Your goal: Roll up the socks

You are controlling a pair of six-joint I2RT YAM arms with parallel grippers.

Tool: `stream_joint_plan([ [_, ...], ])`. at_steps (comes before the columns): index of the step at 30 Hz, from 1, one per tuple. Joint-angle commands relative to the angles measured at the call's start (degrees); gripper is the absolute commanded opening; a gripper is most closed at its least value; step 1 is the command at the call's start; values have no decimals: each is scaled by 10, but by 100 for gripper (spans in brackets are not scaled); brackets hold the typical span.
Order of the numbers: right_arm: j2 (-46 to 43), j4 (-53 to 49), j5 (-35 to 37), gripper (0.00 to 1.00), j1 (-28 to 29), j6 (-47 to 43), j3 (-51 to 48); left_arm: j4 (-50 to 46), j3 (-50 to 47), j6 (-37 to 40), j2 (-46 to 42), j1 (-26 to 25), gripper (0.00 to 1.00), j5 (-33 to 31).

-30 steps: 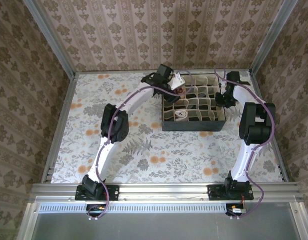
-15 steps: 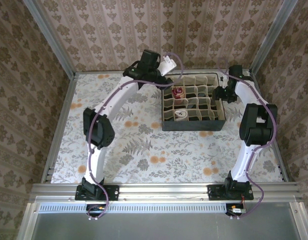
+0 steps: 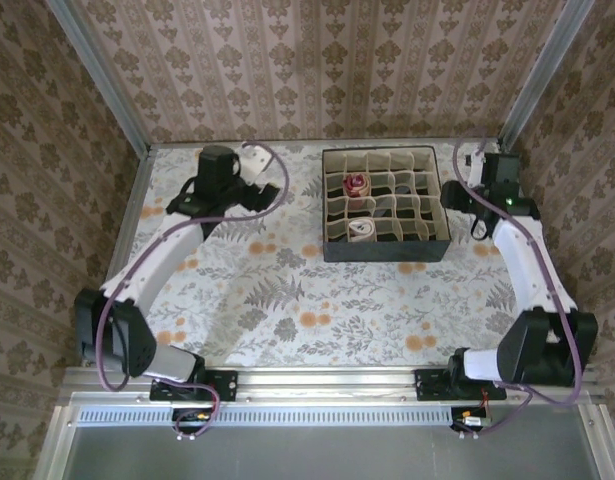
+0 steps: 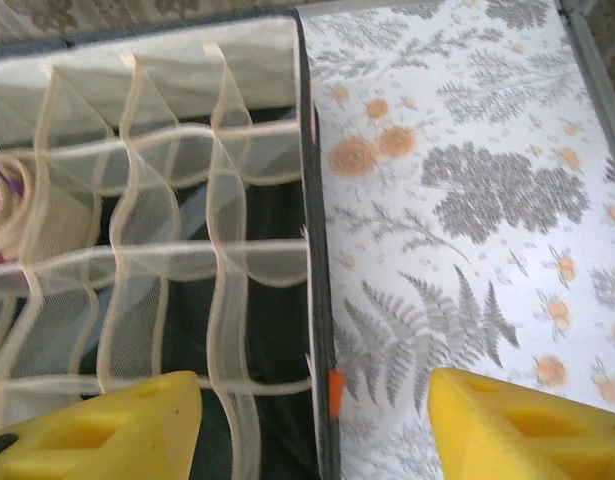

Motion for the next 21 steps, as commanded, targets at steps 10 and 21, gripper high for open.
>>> stream_joint_plan([
  [10, -207, 375, 64, 100, 3, 21, -377, 161, -336, -93, -200, 97, 100, -63],
  [21, -137, 646, 11, 100, 5, 50, -478, 375, -413, -98, -67, 124, 100, -51],
])
